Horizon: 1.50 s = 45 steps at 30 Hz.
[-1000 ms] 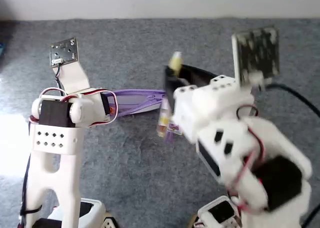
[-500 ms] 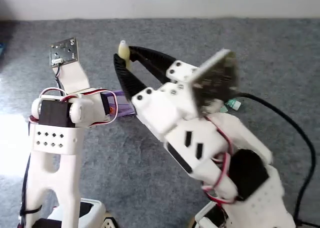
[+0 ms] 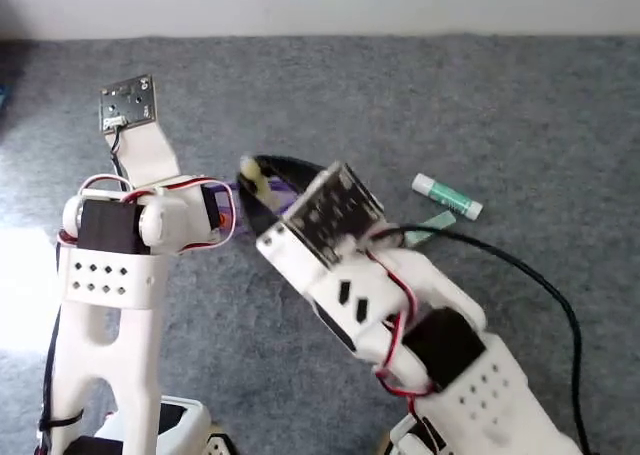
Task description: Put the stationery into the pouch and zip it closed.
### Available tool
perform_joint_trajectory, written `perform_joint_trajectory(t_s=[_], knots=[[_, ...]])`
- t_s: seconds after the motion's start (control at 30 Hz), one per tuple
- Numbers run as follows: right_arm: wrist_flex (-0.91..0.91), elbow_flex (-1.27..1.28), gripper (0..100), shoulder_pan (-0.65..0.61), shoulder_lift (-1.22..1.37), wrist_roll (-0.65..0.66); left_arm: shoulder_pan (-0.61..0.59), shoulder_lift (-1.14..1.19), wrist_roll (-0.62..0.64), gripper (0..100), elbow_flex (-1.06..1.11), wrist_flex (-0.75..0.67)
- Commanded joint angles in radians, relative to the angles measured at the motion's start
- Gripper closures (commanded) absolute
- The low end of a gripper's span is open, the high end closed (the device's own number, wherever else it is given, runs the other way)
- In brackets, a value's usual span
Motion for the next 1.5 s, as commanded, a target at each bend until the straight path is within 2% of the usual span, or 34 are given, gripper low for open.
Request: perform_joint_trajectory(t_s=[0.0, 0.17, 0.37, 0.53, 0.7, 0.9, 1.17, 1.33, 1.47], knots=[[0.136, 0.0, 77.6, -0.004, -0.113, 0.009, -0.002, 0.002, 0.012, 99, -0.038, -0.026], [0.246, -0.026, 84.9, 0.105, -0.2, -0.103, 0.003, 0.002, 0.012, 99, -0.038, -0.026], [0.323, -0.032, 99.5, 0.351, -0.214, -0.284, 0.003, 0.002, 0.012, 99, -0.038, -0.026], [0.407, -0.005, 97.1, 0.532, -0.153, -0.428, 0.005, 0.002, 0.012, 99, -0.038, -0.025], [0.43, -0.015, 96.9, 0.642, 0.021, -0.43, 0.005, 0.002, 0.012, 99, -0.038, -0.025], [0.504, -0.091, 96.9, 0.69, 0.288, -0.324, 0.002, 0.002, 0.012, 99, -0.038, -0.023], [0.611, -0.321, 96.8, 0.728, 0.73, -0.331, 0.005, 0.002, 0.012, 99, -0.038, -0.025], [0.622, -0.5, 94.9, 0.728, 0.974, -0.491, 0.005, 0.002, 0.012, 99, -0.038, -0.026], [0.633, -0.611, 82.0, 0.73, 1.102, -0.58, 0.005, 0.002, 0.012, 99, -0.038, -0.025]])
